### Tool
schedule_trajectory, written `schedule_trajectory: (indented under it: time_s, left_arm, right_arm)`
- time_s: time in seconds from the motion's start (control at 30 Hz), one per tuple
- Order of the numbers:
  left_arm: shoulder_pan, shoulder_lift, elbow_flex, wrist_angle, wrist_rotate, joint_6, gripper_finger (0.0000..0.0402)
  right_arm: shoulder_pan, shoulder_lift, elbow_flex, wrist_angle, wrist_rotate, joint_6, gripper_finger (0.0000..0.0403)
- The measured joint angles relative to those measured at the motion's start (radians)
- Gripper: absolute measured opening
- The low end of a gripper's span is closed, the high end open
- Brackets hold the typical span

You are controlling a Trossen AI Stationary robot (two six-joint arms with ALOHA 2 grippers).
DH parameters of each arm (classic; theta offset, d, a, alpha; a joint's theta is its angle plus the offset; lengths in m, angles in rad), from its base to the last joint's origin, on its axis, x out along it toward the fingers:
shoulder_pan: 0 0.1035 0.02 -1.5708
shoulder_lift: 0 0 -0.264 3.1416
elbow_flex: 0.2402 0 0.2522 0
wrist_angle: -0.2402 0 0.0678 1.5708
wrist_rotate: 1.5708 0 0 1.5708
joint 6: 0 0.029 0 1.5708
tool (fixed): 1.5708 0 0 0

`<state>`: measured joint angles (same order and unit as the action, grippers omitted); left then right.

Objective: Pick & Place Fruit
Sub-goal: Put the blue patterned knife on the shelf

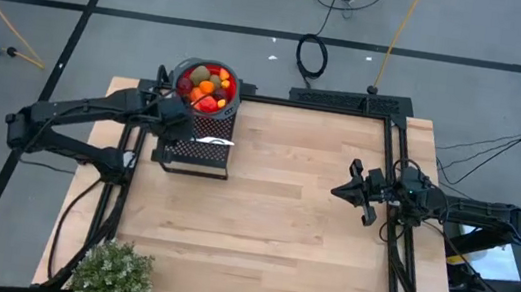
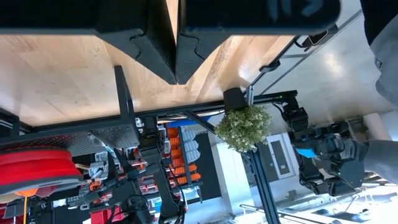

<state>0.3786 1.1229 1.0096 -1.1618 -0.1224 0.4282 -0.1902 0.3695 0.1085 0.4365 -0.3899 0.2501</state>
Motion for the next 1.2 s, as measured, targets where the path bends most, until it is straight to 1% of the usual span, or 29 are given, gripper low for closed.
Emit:
schedule_trajectory:
  time_s: [0.13, 0.23, 0.5, 1.2]
  left_arm:
    - [0.012, 0.000, 0.000, 0.002, 0.005, 0.008, 0.0047]
    - [0.020, 0.000, -0.011, 0.017, 0.029, 0.008, 0.0047]
    - [0.020, -0.002, -0.049, 0.023, 0.021, -0.003, 0.0047]
    - [0.020, 0.000, -0.053, 0.015, 0.018, 0.014, 0.0047]
  right_arm:
    - [0.000, 0.000, 0.000, 0.000, 0.000, 0.000, 0.0000]
    - [0.000, 0.000, 0.000, 0.000, 0.000, 0.000, 0.0000]
    - [0.000, 0.000, 0.000, 0.000, 0.000, 0.000, 0.0000]
    - [0.000, 0.000, 0.000, 0.000, 0.000, 0.000, 0.0000]
